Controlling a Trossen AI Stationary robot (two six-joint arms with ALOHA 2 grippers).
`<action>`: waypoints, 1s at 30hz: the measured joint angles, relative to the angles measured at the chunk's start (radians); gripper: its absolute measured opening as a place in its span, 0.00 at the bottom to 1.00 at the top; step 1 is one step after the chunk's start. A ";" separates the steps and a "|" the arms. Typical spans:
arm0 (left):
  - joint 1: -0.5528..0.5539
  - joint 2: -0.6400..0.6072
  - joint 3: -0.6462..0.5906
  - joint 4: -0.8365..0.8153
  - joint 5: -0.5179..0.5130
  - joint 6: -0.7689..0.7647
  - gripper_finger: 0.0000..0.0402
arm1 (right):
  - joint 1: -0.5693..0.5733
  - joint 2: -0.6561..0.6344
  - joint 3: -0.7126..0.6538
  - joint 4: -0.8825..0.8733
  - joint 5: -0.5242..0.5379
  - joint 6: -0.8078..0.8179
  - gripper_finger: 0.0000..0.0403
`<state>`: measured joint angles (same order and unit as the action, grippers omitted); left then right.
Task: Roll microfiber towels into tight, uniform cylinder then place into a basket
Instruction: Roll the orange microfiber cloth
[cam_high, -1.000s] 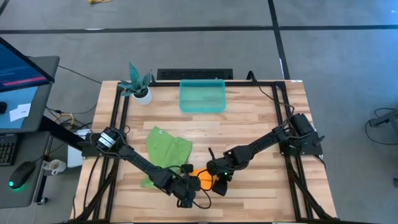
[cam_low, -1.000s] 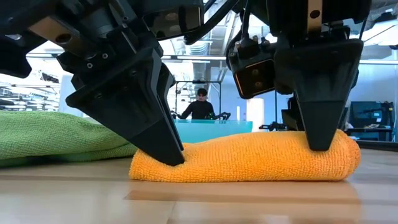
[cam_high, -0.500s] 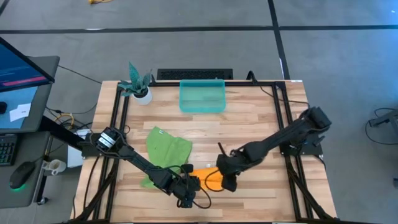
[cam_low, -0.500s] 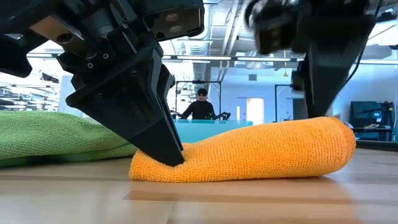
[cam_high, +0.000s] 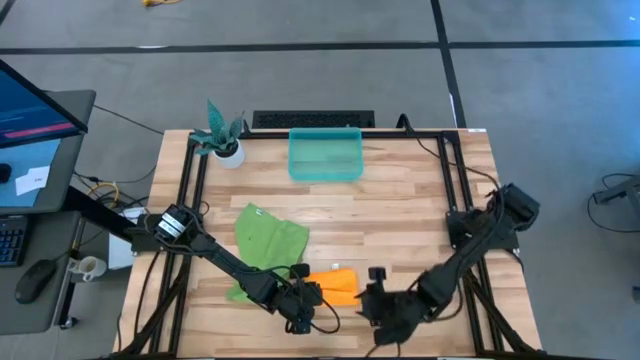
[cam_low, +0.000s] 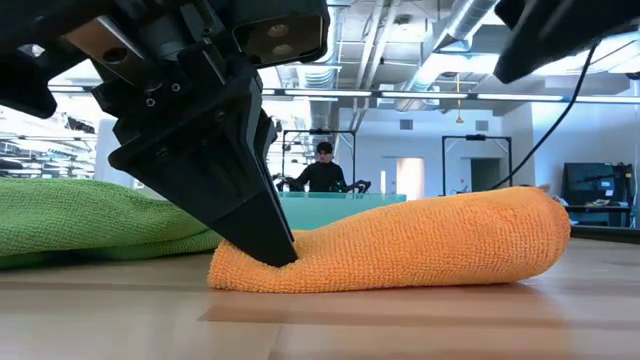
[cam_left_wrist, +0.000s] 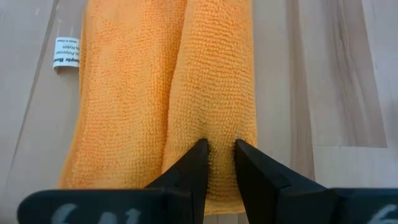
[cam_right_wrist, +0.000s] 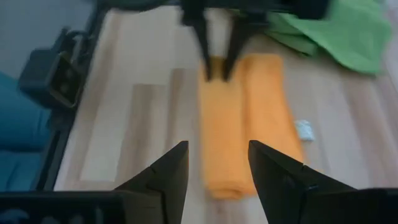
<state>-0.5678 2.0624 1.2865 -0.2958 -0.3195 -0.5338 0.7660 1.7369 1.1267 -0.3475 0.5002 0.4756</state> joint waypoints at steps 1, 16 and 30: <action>0.000 0.000 0.000 0.000 0.000 -0.001 0.18 | 0.010 0.019 0.000 0.025 0.001 -0.021 0.47; 0.000 0.000 0.000 0.004 -0.002 -0.028 0.18 | -0.038 0.184 0.001 0.166 0.017 -0.066 0.15; -0.007 0.001 0.000 0.014 -0.038 -0.036 0.18 | -0.089 0.237 0.005 0.105 -0.047 0.029 0.07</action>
<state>-0.5744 2.0636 1.2861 -0.2816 -0.3576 -0.5697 0.6771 1.9736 1.1312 -0.2426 0.4529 0.5047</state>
